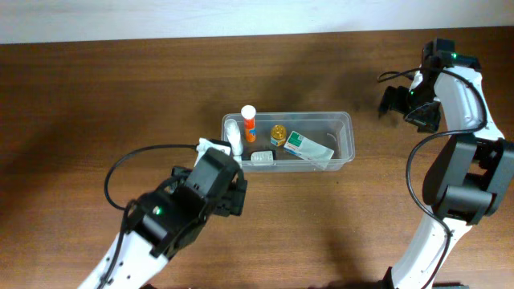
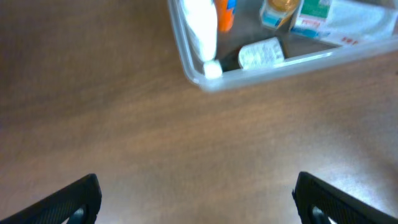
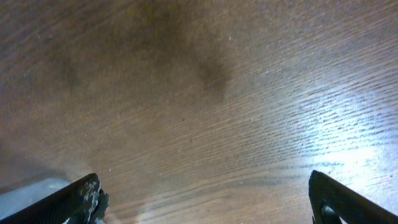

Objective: Pack container

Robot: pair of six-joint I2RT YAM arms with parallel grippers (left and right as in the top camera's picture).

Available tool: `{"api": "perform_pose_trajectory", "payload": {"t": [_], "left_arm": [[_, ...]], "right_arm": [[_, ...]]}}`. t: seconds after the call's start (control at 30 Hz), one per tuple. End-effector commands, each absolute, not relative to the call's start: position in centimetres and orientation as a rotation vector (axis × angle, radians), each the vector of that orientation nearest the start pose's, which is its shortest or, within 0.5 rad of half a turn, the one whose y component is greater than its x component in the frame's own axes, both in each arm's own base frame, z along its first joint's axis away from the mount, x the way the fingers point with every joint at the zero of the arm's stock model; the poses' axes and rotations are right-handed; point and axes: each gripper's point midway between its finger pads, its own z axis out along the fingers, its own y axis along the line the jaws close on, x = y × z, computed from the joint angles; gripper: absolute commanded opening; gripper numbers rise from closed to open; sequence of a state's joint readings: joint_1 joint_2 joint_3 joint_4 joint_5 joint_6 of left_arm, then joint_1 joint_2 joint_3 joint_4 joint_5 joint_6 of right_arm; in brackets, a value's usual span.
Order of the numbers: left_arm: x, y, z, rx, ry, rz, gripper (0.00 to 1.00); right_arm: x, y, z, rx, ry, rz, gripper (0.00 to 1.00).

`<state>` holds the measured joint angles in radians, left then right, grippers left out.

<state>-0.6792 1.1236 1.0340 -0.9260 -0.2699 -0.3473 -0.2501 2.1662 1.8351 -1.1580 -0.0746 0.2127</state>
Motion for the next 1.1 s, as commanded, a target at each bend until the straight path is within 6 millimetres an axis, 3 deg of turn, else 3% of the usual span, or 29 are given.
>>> {"api": "perform_pose_trajectory", "payload": {"t": [0.0, 0.23, 0.53, 0.67, 0.8, 1.07], "left_arm": [[24.0, -13.3, 17.3, 0.394, 2.433, -0.056, 0.99], [23.7, -12.1, 12.8, 0.297, 2.263, -0.180, 0.99], [23.9, -9.5, 9.5, 0.124, 2.034, -0.344, 1.00], [23.9, -8.4, 9.6, 0.064, 1.971, -0.359, 0.99], [24.2, -7.4, 11.0, -0.034, 1.902, -0.394, 1.00], [24.4, -6.4, 12.6, -0.057, 1.837, -0.451, 1.00]], "right_arm": [[42.8, -10.0, 6.9, 0.706, 2.963, 0.099, 0.98], [42.8, -10.0, 6.9, 0.706, 2.963, 0.099, 0.98], [42.8, -10.0, 6.9, 0.706, 2.963, 0.098, 0.99], [42.8, -10.0, 6.9, 0.706, 2.963, 0.099, 0.98], [42.8, -10.0, 6.9, 0.706, 2.963, 0.098, 0.98], [42.8, -10.0, 6.9, 0.706, 2.963, 0.098, 0.98]]}}
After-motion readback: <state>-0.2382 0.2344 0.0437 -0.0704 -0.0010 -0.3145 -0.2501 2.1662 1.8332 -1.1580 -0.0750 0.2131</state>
